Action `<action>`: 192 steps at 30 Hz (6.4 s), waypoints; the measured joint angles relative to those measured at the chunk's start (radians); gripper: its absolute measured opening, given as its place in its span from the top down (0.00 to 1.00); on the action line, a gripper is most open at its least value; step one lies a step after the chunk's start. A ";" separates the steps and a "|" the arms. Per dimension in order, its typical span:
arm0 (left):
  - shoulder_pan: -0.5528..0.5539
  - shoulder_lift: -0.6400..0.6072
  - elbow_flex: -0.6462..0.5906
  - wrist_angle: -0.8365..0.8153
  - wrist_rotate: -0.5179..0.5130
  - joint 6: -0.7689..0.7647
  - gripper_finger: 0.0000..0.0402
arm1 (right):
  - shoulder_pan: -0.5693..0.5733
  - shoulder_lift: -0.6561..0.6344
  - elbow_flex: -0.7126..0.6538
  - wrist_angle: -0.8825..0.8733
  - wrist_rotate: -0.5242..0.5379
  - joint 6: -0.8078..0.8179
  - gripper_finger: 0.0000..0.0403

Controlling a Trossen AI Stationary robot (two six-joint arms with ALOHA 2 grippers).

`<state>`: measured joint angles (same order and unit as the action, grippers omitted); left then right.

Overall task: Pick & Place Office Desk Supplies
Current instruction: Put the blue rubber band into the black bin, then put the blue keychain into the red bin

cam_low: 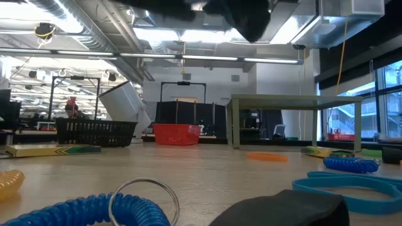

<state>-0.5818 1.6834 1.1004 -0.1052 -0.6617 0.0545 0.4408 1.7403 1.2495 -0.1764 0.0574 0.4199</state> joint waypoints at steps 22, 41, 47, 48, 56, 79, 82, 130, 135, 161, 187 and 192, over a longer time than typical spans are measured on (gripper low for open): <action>0.316 -0.267 -0.151 -0.909 -0.020 -0.574 0.99 | 0.013 -0.247 -0.093 -0.427 0.289 0.004 0.57; 0.427 -0.524 -0.456 -0.650 0.072 -0.649 0.97 | 0.013 -0.242 -0.399 -0.285 0.267 0.348 0.57; 0.435 -0.524 -0.456 -0.653 0.078 -0.662 0.91 | 0.013 -0.242 -0.437 -0.273 0.264 0.426 0.57; 0.435 -0.524 -0.456 -0.653 0.078 -0.662 0.90 | 0.013 -0.242 -0.440 -0.273 0.264 0.434 0.57; 0.435 -0.524 -0.457 -0.653 0.079 -0.670 0.73 | 0.014 -0.242 -0.461 -0.230 0.235 0.461 0.47; 0.337 -0.525 -0.333 -0.268 0.268 -0.677 0.57 | 0.061 -0.110 -0.479 -0.217 0.164 0.505 0.43; 0.320 -0.525 -0.333 -0.242 0.263 -0.641 0.58 | 0.077 -0.107 -0.479 -0.220 0.166 0.428 0.46; 0.307 -0.182 -0.332 0.463 0.349 -0.382 0.50 | 0.024 -0.178 -0.481 0.538 0.583 -0.300 0.96; 0.307 -0.119 -0.332 0.617 0.343 -0.291 0.50 | -0.001 -0.179 -0.481 0.637 0.590 -0.448 0.96; 0.322 -0.099 -0.332 0.697 0.345 -0.322 0.95 | -0.010 -0.190 -0.479 0.674 0.569 -0.510 0.75; 1.001 -0.037 -0.332 0.393 0.270 -0.320 0.95 | 0.000 -0.411 -0.478 0.261 0.563 -0.054 0.39; 1.054 0.039 -0.332 0.424 0.306 -0.336 0.94 | 0.000 -0.385 -0.478 0.264 0.564 -0.016 0.39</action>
<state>0.4725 1.7222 0.7681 0.3193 -0.3558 -0.2817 0.4404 1.3553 0.7712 0.0874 0.6211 0.4038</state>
